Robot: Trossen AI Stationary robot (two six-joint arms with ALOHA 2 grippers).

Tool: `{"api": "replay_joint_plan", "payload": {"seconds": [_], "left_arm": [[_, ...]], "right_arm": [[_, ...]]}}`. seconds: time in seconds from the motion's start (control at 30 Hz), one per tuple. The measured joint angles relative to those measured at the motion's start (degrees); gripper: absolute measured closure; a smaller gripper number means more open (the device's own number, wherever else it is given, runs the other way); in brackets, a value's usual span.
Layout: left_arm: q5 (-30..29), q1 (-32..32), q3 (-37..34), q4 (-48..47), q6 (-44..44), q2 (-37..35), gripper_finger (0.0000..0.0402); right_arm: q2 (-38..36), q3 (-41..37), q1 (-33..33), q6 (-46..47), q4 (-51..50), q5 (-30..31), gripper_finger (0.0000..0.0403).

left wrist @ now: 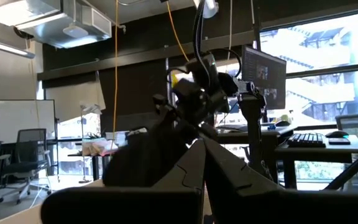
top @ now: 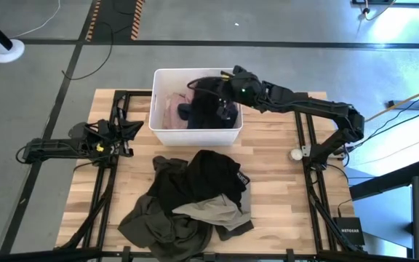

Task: Sort clothes
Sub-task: Put the black boxer into the white laundry organizer, then put the black shirt into the white laundry organizer

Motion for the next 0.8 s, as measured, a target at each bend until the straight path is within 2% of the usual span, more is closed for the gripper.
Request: {"api": "replay_joint_plan", "payload": {"seconds": [0.2,0.37,0.53,0.63,0.8], "left_arm": [[0.01,0.01,-0.02,-0.36,-0.02,0.0,0.0401],[0.0,0.02,-0.02,-0.35,-0.02,0.0,0.0402],[0.0,0.02,-0.02,-0.33,-0.22,0.0,0.0401],[0.01,0.01,-0.02,-0.33,-0.25,-0.01,0.0402],[0.0,0.02,-0.02,-0.31,-0.25,0.0,0.0401]], "right_arm": [[-0.63,0.89,0.0,1.31,-7.32,0.28,0.0208],[-0.77,8.09,0.17,1.98,-20.12,-0.99,0.0174],[-0.78,16.37,2.62,3.13,-31.54,-1.01,0.0167],[-0.88,20.27,4.55,4.07,-35.63,1.13,0.0167],[-0.83,24.14,8.9,7.06,-41.08,0.07,0.0166]]}}
